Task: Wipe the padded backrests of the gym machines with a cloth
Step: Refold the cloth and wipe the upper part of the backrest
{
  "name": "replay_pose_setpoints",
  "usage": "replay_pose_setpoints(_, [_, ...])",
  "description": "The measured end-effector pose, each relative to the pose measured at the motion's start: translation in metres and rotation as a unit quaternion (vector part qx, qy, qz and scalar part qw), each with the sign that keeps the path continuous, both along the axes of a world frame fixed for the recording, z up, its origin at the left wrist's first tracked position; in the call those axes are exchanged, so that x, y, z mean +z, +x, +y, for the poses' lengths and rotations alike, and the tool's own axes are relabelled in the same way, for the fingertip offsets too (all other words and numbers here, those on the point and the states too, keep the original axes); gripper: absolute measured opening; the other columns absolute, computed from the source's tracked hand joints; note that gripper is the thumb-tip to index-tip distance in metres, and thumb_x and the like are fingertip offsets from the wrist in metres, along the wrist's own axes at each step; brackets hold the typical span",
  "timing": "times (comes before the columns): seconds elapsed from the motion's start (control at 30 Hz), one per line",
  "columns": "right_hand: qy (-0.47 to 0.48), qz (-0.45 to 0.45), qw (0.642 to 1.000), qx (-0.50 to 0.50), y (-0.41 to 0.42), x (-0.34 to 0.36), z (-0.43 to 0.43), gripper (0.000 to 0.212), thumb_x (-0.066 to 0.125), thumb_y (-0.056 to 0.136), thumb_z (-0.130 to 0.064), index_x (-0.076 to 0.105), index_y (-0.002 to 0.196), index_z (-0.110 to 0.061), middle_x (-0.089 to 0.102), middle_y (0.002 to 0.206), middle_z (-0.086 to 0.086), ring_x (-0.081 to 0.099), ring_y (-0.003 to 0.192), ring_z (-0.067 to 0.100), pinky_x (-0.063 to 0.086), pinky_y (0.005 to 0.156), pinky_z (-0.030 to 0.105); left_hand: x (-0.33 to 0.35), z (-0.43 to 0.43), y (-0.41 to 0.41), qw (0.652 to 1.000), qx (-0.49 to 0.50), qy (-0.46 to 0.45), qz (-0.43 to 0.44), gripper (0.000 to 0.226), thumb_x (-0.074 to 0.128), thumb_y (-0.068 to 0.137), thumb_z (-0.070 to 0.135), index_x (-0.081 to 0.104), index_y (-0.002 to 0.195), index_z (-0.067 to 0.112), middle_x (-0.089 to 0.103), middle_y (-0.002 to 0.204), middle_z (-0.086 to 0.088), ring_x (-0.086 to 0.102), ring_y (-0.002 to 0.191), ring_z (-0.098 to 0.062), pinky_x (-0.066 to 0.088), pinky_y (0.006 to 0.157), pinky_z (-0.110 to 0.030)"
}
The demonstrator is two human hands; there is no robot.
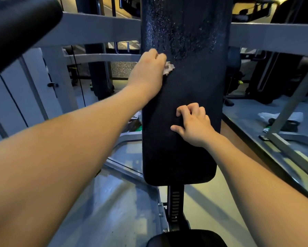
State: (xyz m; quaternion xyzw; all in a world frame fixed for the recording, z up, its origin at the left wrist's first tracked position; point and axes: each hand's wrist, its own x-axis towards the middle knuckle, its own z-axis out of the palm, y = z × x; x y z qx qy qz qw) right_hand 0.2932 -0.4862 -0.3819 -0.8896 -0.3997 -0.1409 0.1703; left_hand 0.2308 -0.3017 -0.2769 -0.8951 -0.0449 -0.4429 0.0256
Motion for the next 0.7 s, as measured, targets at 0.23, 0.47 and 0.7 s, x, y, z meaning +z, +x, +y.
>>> replay_pose_setpoints(0.23, [0.001, -0.003, 1.000, 0.000, -0.001, -0.003, 0.001, 0.041, 0.062, 0.092, -0.054, 0.037, 0.119, -0.035, 0.028, 0.127, -0.003, 0.031, 0.114, 0.024, 0.032, 0.101, 0.043, -0.083, -0.010, -0.022, 0.997, -0.058, 0.036, 0.030, 0.022, 0.059, 0.080, -0.003, 0.062, 0.102, 0.001, 0.057, 0.110, -0.021, 0.054, 0.099, -0.040, 0.052, 0.075, -0.049])
replay_pose_setpoints(0.47, [-0.003, 0.019, 1.000, 0.000, -0.001, -0.003, 0.001, 0.042, 0.066, 0.088, -0.039, 0.034, 0.114, -0.037, 0.023, 0.123, -0.006, 0.028, 0.117, 0.026, 0.028, 0.101, 0.042, -0.184, -0.024, -0.063, 0.994, -0.077, 0.022, 0.080, 0.030, 0.064, 0.077, -0.005, 0.063, 0.107, -0.001, 0.060, 0.114, -0.020, 0.057, 0.096, -0.038, 0.055, 0.077, -0.048])
replay_pose_setpoints(0.7, [-0.004, 0.017, 1.000, -0.005, -0.005, -0.001, 0.001, 0.047, 0.065, 0.080, -0.040, 0.032, 0.112, -0.037, 0.018, 0.116, -0.007, 0.020, 0.104, 0.020, 0.026, 0.095, 0.039, -0.176, -0.020, -0.086, 0.974, -0.140, 0.068, 0.163, 0.025, 0.064, 0.072, -0.001, 0.063, 0.097, 0.003, 0.058, 0.100, -0.015, 0.055, 0.087, -0.033, 0.054, 0.066, -0.045])
